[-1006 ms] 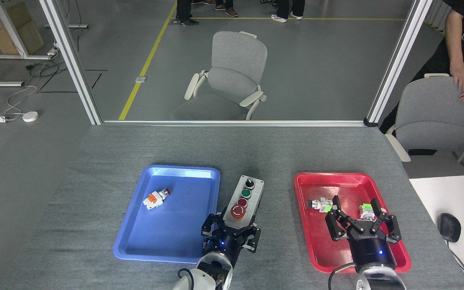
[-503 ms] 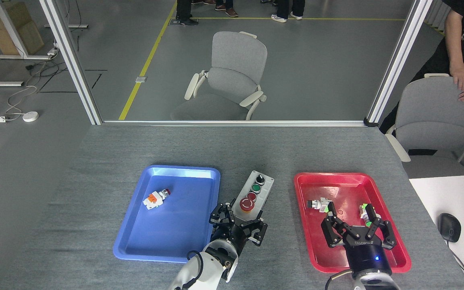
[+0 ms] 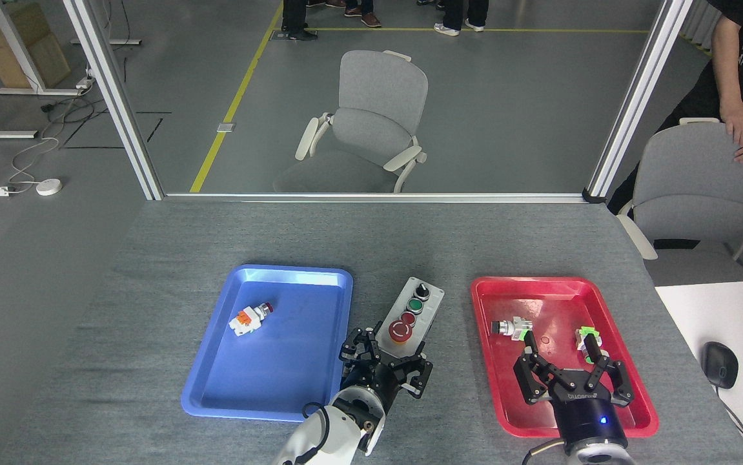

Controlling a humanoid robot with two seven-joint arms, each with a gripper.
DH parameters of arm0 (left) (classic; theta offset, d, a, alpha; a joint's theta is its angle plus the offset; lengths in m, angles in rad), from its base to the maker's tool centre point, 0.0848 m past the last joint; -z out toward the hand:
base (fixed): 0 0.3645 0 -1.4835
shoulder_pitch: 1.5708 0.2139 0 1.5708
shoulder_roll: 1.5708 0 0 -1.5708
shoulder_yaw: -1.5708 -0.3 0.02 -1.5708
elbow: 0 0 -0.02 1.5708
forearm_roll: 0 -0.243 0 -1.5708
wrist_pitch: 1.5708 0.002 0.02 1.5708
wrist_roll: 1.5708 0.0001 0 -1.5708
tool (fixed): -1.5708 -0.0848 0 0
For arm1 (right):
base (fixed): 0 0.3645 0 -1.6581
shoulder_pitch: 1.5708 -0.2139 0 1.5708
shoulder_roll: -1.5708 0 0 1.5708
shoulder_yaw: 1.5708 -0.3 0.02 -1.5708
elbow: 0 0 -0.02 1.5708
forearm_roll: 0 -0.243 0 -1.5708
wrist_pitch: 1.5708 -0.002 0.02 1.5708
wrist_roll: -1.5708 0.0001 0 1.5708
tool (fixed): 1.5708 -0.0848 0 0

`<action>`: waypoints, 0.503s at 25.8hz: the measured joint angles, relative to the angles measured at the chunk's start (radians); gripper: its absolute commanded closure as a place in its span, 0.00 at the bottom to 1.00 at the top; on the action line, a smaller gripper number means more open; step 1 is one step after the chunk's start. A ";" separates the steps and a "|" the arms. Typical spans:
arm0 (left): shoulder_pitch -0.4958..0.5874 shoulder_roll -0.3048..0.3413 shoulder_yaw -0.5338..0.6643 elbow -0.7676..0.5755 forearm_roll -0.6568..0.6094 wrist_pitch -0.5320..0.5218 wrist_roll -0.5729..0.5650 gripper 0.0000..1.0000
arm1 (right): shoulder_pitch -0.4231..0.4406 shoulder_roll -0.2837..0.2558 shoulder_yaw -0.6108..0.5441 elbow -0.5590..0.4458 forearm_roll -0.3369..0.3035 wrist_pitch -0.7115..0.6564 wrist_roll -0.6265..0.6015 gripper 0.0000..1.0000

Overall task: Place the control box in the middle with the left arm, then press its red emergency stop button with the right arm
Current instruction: 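Release the control box and move the right gripper toward it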

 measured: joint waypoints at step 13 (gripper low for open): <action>-0.002 0.002 -0.012 0.012 0.000 0.006 -0.017 0.48 | -0.002 -0.006 0.003 0.002 -0.002 0.002 -0.003 0.05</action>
